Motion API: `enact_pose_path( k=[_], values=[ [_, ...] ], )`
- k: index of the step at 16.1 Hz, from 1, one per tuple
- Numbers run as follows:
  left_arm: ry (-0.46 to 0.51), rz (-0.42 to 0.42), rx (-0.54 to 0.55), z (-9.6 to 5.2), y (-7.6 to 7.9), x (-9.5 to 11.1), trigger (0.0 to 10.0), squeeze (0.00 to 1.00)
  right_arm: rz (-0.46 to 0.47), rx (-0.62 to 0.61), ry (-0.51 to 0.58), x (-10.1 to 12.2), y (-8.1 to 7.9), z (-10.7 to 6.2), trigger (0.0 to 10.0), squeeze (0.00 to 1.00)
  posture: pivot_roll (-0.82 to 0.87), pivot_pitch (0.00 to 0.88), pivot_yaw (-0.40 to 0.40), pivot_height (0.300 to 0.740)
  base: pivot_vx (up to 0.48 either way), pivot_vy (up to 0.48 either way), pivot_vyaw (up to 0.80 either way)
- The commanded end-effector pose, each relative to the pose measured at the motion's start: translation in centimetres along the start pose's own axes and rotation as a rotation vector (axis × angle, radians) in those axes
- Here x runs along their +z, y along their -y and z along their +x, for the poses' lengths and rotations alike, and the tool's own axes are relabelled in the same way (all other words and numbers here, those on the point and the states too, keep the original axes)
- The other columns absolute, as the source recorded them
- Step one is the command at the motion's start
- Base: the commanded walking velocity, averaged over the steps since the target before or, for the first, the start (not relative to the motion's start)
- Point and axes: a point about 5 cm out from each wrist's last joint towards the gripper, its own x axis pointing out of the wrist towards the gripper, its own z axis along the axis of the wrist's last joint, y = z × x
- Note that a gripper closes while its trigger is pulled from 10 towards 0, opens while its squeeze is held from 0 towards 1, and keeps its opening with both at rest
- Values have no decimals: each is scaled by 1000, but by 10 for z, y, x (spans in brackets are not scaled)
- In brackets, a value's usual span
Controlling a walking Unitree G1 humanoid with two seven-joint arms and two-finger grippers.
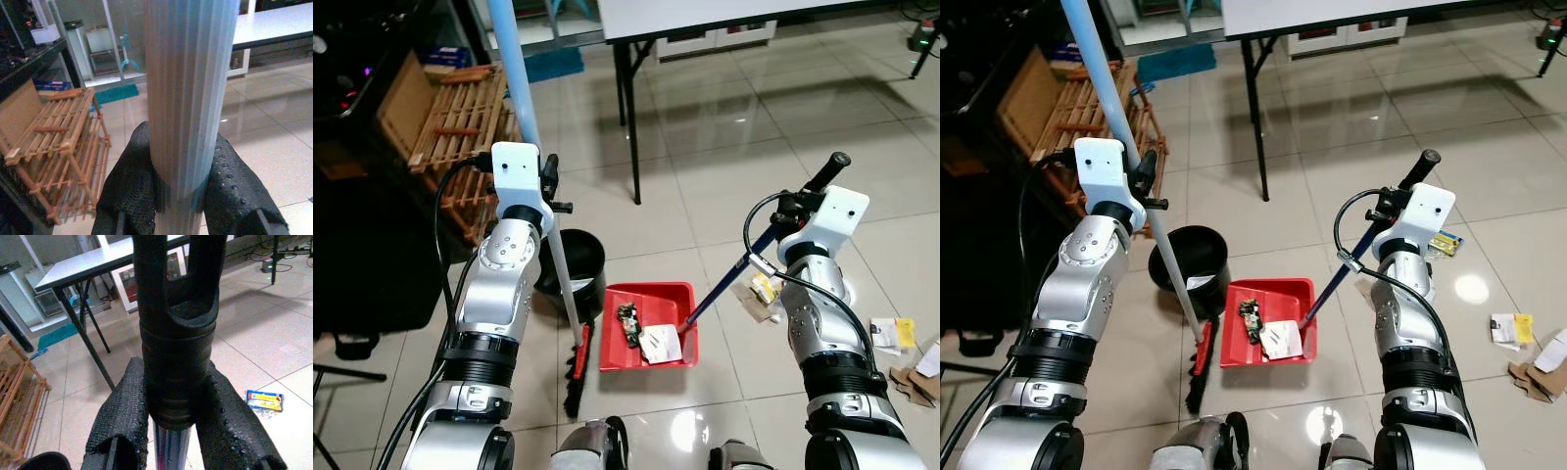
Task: Sweep floor
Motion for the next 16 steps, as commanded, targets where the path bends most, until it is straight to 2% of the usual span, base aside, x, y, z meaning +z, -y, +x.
enact_pose_path(
  k=[1,11,16],
  values=[
    [42,-3,5,0,-2,11,10000,0,31,25,27,9,-7,5,10000,0,-34,133,110,740,0,0,0],
    [34,-1,6,-3,-3,11,10000,0,15,28,1,5,-4,4,10000,0,-31,150,109,740,0,419,0],
    [38,3,5,-4,-4,11,10000,0,10,18,-6,4,-2,3,10000,0,-30,155,111,740,0,0,0]
  ],
)
